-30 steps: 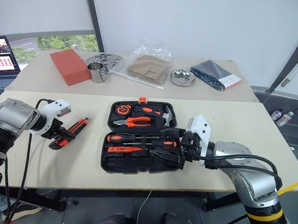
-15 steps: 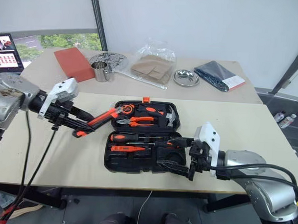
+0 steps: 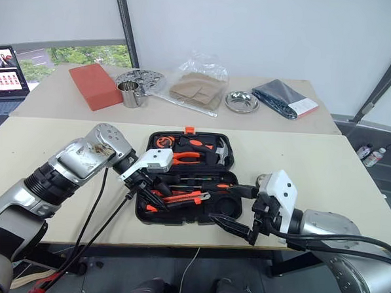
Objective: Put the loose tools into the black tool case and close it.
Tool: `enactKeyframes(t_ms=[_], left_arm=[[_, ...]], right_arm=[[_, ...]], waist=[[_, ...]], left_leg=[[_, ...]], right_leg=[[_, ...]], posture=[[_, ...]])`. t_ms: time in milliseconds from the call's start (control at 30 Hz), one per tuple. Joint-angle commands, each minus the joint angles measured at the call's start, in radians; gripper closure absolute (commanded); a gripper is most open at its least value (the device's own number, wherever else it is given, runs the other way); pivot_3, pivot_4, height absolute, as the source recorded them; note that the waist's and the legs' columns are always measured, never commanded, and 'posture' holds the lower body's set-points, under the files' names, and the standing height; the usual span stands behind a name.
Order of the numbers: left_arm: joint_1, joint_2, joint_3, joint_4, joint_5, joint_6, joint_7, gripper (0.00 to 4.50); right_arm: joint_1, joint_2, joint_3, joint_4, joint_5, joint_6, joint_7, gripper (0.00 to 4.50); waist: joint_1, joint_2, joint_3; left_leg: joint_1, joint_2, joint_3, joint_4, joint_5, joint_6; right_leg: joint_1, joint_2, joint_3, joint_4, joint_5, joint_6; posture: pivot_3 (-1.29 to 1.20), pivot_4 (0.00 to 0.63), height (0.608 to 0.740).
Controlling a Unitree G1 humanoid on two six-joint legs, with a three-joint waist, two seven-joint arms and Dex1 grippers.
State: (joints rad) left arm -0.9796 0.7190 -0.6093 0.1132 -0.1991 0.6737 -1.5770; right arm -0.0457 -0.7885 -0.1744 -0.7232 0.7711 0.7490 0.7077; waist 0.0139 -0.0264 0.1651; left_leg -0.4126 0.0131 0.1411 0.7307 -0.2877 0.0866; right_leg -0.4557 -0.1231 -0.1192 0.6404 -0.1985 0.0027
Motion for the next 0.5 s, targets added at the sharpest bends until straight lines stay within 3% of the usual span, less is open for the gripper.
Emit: enactKeyframes(t_ms=[33,300,367,400,500], left_arm=[[-0.015,-0.030,-0.014,0.026,0.028,-0.001,-0.016,2.94],[-0.039,-0.019,-0.054,0.028,-0.015,0.043,-0.037,2.94],[-0.048,-0.042,-0.044,0.053,0.002,0.063,-0.037,1.93],[-0.050,-0.051,-0.041,0.064,0.014,0.059,-0.037,1.77],[-0.053,-0.069,-0.024,0.075,0.015,0.063,-0.033,0.68]], right_arm=[[0.013,0.002,-0.036,-0.040,0.020,-0.007,-0.021,0.00],[0.025,0.009,-0.025,-0.043,0.015,-0.014,-0.047,0.00],[0.021,0.011,-0.021,-0.040,0.013,-0.013,-0.051,0.00],[0.020,0.012,-0.020,-0.038,0.012,-0.014,-0.052,0.00],[0.015,0.017,-0.015,-0.032,0.010,-0.017,-0.054,0.00]], waist=[[0.005,0.000,0.000],[0.006,0.000,0.000],[0.005,0.000,0.000],[0.007,0.000,0.000],[0.007,0.000,0.000]], left_leg=[[0.000,0.000,0.000,0.000,0.000,0.000],[0.000,0.000,0.000,0.001,-0.001,0.002],[0.000,0.000,0.000,0.001,-0.001,0.002],[0.000,0.000,0.000,0.001,-0.001,0.002],[-0.001,0.000,0.000,0.001,-0.001,0.002]], right_leg=[[0.000,0.000,0.000,0.000,0.000,0.000],[0.000,0.000,0.001,0.000,-0.001,0.001],[0.000,0.000,0.001,0.000,-0.001,0.001],[0.000,0.000,0.001,0.000,-0.001,0.001],[0.000,0.000,0.001,0.000,-0.001,0.001]], posture=[[0.00,0.150,0.734],[0.00,0.150,0.734],[0.00,0.150,0.734],[0.00,0.150,0.734],[0.00,0.150,0.734]])
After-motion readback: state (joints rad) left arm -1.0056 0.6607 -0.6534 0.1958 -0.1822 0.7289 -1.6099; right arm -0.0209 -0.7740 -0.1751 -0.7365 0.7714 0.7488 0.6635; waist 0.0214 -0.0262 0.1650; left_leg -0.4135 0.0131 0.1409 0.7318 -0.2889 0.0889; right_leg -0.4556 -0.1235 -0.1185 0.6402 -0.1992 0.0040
